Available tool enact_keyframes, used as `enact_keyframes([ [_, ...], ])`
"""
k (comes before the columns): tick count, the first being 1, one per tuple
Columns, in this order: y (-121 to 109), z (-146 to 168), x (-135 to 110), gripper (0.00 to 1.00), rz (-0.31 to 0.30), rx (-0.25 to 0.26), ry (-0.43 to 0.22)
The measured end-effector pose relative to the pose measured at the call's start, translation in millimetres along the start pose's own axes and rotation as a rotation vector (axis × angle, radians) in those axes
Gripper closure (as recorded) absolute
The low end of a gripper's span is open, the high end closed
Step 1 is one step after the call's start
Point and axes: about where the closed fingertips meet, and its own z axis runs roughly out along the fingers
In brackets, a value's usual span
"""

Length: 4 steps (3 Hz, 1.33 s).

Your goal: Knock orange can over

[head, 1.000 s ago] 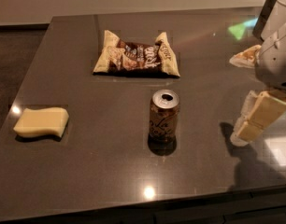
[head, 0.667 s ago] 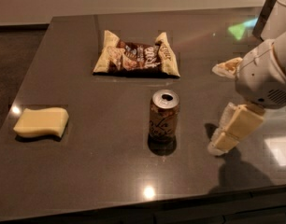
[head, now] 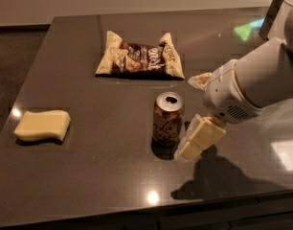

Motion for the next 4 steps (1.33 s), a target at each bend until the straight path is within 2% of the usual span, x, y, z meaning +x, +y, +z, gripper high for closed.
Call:
enact_keyframes([
  [2,-1,28,-18,0.00,0.056,-0.042,-0.053],
  [3,-2,29,-27,0.18,0.070,-0.050,-0.085],
  [4,-2,26,-34,0.41,0.072,-0.057,-0.113],
])
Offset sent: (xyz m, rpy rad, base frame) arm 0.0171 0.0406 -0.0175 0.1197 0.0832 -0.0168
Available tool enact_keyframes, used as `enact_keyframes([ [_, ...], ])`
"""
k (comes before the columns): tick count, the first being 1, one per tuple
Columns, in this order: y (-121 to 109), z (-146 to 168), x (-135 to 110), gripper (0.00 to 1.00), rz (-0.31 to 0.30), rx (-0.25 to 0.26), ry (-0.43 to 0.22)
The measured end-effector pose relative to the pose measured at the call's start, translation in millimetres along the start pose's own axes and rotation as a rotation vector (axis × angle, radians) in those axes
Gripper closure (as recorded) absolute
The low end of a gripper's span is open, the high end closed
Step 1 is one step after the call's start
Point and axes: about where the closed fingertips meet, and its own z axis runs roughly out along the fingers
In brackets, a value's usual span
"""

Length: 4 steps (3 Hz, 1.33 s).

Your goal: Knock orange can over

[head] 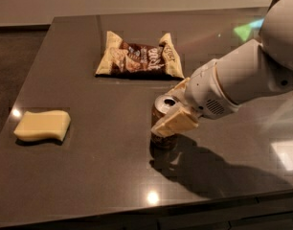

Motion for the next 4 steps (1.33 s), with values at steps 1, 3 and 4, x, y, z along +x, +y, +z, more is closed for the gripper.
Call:
enact_keyframes([
  [1,-2,-5,-5,0.65,0.002,-0.006,-0.011],
  [3,-10,-39,-28,1.00,-0.104,0.001,0.215],
  [4,-13,-46,-15,1.00,-0.186,-0.015,0.406],
])
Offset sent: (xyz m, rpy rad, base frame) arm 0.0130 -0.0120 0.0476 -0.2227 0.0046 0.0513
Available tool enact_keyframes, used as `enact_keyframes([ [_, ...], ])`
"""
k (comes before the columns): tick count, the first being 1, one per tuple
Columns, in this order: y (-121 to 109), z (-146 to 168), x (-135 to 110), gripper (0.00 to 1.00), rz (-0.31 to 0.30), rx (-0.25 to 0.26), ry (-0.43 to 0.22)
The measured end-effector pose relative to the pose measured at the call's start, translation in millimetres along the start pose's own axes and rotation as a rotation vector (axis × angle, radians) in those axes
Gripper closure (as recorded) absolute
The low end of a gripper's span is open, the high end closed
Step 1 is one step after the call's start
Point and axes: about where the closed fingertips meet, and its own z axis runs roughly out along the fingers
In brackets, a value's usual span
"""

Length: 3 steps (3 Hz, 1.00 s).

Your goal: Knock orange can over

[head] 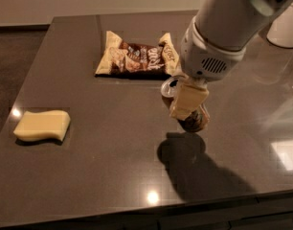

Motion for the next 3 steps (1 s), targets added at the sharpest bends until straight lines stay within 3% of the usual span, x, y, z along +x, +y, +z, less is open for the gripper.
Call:
enact_keyframes([
  [1,-2,11,23,1.00,-0.058,-0.050,0.167],
  [2,-8,22,37,0.82,-0.095,-0.096,0.272],
  [3,-14,32,44,0.59,-0.125,-0.123,0.328],
])
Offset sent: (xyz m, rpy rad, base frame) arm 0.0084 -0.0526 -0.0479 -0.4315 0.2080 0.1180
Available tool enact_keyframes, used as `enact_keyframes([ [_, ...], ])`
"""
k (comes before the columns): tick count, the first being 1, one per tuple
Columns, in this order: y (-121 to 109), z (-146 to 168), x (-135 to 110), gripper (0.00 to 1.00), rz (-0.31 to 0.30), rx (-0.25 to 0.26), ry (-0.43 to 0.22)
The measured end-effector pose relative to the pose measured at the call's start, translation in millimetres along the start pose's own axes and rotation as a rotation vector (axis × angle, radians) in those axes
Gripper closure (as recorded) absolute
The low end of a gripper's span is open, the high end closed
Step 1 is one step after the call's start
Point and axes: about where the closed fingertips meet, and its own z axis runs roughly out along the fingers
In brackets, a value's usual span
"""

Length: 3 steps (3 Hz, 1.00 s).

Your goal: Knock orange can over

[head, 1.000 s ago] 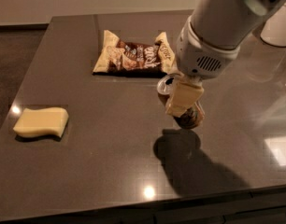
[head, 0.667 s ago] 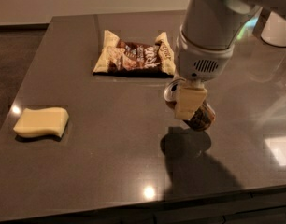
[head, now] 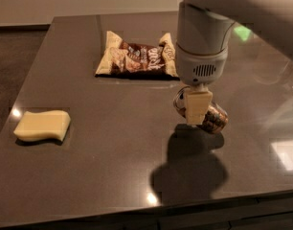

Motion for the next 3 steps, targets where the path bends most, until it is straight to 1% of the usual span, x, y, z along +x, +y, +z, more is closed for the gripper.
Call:
enact_keyframes([
  [1,-5,7,1,0.36,-0.023,-0.008,0.031],
  [2,-12,7,-4,0.12,-0.021,0.022,0.011],
  [3,-17,7,-7,0.00,-0.021,0.045,-0.003],
])
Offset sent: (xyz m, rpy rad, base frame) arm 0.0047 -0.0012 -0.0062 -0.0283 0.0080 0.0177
